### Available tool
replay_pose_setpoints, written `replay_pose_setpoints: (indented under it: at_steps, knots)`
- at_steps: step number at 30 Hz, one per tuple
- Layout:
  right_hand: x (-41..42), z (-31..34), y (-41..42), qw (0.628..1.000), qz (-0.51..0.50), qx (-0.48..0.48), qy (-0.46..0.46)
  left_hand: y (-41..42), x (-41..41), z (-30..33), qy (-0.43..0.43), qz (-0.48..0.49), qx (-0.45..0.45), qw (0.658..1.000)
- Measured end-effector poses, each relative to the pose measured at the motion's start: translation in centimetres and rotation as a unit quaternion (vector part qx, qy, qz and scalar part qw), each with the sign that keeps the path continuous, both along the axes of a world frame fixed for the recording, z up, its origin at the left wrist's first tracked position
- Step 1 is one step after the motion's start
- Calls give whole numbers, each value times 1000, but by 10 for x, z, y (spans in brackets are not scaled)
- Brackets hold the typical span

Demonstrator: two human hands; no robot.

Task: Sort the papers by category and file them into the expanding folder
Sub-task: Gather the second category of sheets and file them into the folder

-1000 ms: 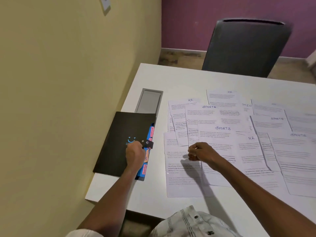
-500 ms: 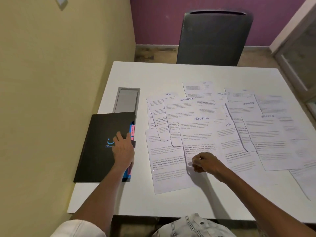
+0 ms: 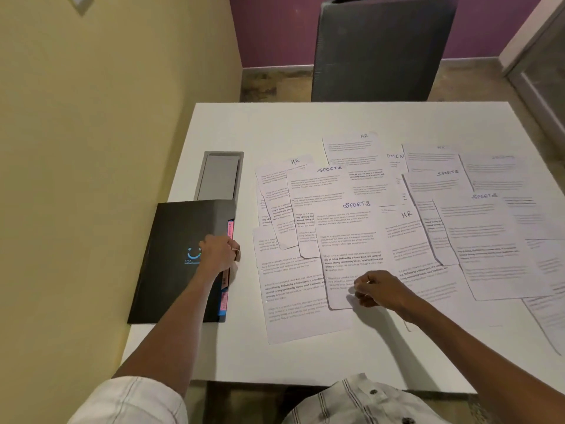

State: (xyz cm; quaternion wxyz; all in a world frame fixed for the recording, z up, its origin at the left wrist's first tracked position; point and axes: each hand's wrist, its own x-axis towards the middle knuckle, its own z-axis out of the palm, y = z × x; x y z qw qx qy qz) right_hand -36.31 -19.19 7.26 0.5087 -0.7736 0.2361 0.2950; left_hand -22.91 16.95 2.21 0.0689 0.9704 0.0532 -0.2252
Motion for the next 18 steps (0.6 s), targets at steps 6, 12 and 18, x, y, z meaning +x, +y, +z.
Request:
replay_pose_setpoints:
  at_steps: [6, 12, 18]
  knots:
    - [10, 1, -8, 1000, 27, 3, 1, -2, -30, -15, 6, -26, 30, 999]
    - [20, -1, -17, 999, 44, -2, 3, -48, -79, -28, -1, 42, 58, 997]
    - [29, -5, -29, 999, 49, -11, 8, -65, -80, -30, 1, 140, -73, 987]
